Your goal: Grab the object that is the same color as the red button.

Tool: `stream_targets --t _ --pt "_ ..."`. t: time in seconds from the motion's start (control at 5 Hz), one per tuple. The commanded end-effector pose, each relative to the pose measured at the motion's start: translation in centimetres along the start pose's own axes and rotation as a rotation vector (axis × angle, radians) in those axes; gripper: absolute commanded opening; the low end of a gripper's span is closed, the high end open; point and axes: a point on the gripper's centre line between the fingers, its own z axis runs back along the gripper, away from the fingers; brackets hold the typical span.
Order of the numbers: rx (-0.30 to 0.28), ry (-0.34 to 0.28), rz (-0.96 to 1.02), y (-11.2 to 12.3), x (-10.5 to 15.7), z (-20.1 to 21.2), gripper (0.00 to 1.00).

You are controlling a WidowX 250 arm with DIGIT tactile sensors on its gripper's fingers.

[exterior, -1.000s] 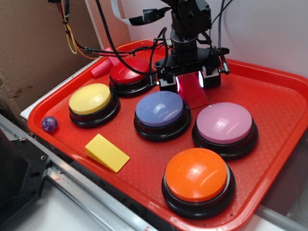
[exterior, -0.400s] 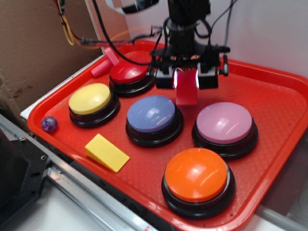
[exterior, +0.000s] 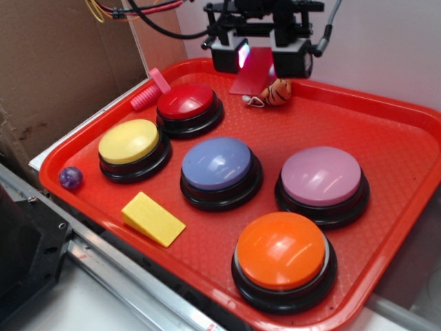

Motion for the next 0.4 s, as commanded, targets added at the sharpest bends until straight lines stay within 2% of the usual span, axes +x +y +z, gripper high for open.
stream_targets --t 0.0,0.2 --pt "-0.067 -0.152 -0.152 2.14 0.44 5.73 0.0" --pt "-0.058 -0.124 -0.107 2.68 0.31 5.58 0.0"
